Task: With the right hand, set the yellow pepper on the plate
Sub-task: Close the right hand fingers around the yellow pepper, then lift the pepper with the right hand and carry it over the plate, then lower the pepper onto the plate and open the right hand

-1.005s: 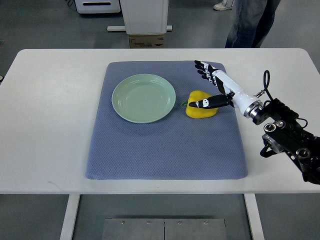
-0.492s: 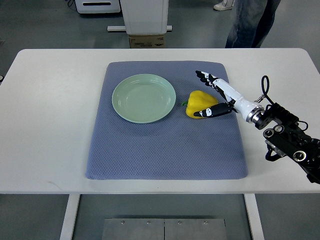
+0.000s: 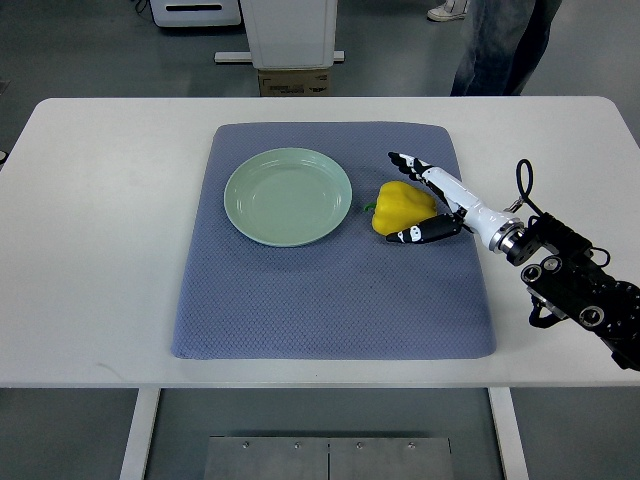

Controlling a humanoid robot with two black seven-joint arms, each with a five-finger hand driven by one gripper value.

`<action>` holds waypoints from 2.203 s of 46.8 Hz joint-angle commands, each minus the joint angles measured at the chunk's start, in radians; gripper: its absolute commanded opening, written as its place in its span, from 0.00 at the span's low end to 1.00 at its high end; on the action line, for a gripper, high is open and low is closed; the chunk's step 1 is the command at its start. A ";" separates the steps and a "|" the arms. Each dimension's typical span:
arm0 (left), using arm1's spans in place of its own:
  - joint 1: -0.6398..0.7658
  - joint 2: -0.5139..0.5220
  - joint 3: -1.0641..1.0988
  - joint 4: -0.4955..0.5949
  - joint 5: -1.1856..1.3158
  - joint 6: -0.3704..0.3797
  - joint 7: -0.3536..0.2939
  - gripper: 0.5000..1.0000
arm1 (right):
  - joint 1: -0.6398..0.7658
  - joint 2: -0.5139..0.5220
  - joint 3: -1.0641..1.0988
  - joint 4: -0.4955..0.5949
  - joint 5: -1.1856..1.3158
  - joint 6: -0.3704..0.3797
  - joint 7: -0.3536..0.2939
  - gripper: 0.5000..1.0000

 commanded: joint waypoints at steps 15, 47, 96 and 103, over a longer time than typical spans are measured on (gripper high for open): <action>0.000 0.000 0.000 -0.001 0.000 0.000 0.000 1.00 | 0.003 0.003 -0.015 -0.023 0.000 0.000 0.000 0.58; 0.000 0.000 0.000 0.001 0.000 0.000 0.000 1.00 | 0.109 0.057 0.008 -0.017 0.025 -0.008 -0.032 0.00; 0.000 0.000 0.000 0.001 0.000 0.000 0.000 1.00 | 0.178 0.207 -0.140 -0.012 0.023 -0.028 -0.131 0.00; 0.000 0.000 0.000 0.001 0.000 0.000 0.000 1.00 | 0.178 0.207 -0.143 -0.012 0.023 -0.028 -0.131 0.00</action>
